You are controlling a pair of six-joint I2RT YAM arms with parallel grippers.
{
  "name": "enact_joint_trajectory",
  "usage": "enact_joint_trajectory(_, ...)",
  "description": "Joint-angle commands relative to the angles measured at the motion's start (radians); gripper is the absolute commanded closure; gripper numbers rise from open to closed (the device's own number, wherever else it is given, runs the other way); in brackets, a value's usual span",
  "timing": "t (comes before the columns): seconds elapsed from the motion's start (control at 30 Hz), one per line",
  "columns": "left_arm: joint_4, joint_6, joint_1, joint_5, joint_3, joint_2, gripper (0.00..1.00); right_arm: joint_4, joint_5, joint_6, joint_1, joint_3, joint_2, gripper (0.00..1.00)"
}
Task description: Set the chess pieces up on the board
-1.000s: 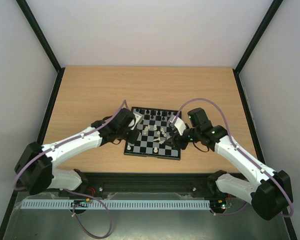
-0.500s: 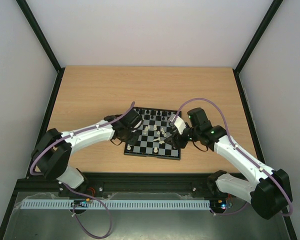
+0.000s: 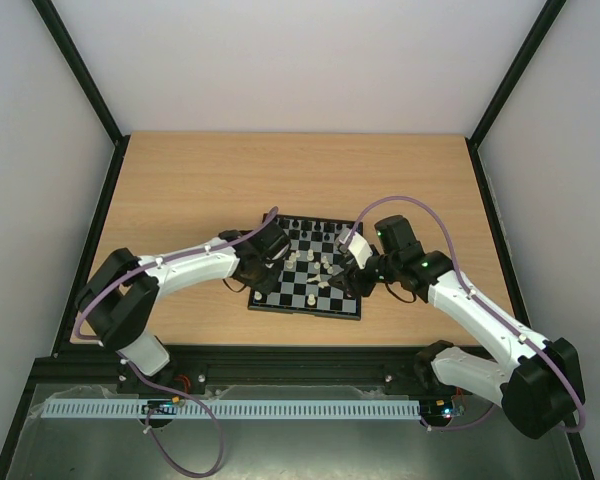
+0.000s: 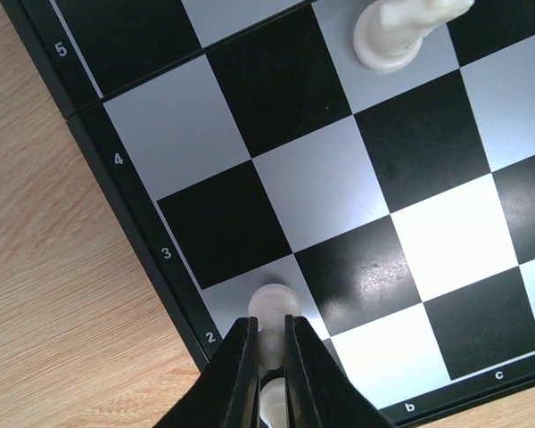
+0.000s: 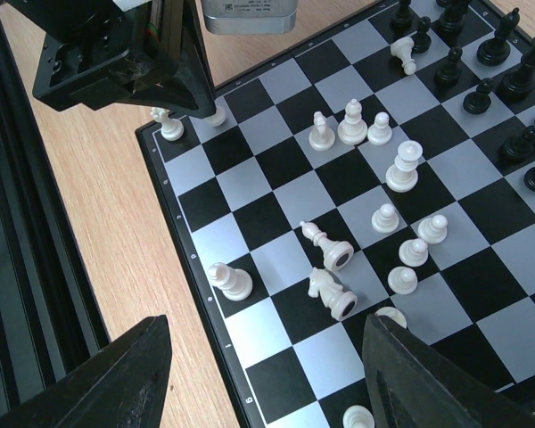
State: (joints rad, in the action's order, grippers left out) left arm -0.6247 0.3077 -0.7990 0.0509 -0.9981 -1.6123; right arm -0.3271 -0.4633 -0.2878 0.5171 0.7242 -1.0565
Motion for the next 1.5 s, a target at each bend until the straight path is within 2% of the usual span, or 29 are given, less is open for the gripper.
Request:
enact_joint_trajectory(0.0, -0.046, 0.011, -0.006, 0.023, -0.024, -0.018, 0.91, -0.006, -0.021, -0.014, -0.003, -0.016, -0.006, 0.4)
enact_joint_trajectory(0.47, -0.074, 0.001, -0.006, 0.017, -0.027, -0.033, 0.88, -0.009, -0.027, -0.017, -0.004, -0.014, -0.015, 0.4)
enact_joint_trajectory(0.73, -0.058, 0.008, -0.007, 0.033, -0.036, -0.031, 0.76, -0.01, -0.029, -0.018, -0.003, -0.014, -0.017, 0.4)
enact_joint_trajectory(0.97, -0.085, 0.01, -0.007, 0.057, -0.076, 0.02, 0.6, -0.012, -0.033, -0.018, -0.003, -0.014, -0.017, 0.4)
enact_joint_trajectory(1.03, -0.1, 0.008, -0.007, 0.056, -0.093, 0.045, 0.51, -0.011, -0.033, -0.017, -0.004, -0.012, -0.017, 0.4)
enact_joint_trajectory(1.07, -0.103, 0.006, -0.006, 0.057, -0.1, 0.062, 0.34, -0.011, -0.032, -0.017, -0.003, -0.012, -0.017, 0.4)
enact_joint_trajectory(1.1, -0.104, 0.003, -0.006, 0.054, -0.107, 0.083, 0.05, -0.012, -0.03, -0.016, -0.003, -0.011, -0.017, 0.4)
enact_joint_trajectory(1.13, -0.103, 0.001, -0.005, 0.052, -0.115, 0.106, 0.01, -0.012, -0.029, -0.015, -0.003, -0.01, -0.016, 0.4)
enact_joint_trajectory(1.33, -0.084, 0.02, -0.006, 0.105, -0.168, 0.218, 0.01, -0.012, -0.037, 0.028, -0.005, 0.013, -0.01, 0.4)
enact_joint_trajectory(1.47, 0.023, 0.002, -0.006, 0.159, -0.133, 0.307, 0.01, -0.008, 0.008, 0.042, -0.006, 0.017, -0.025, 0.41)
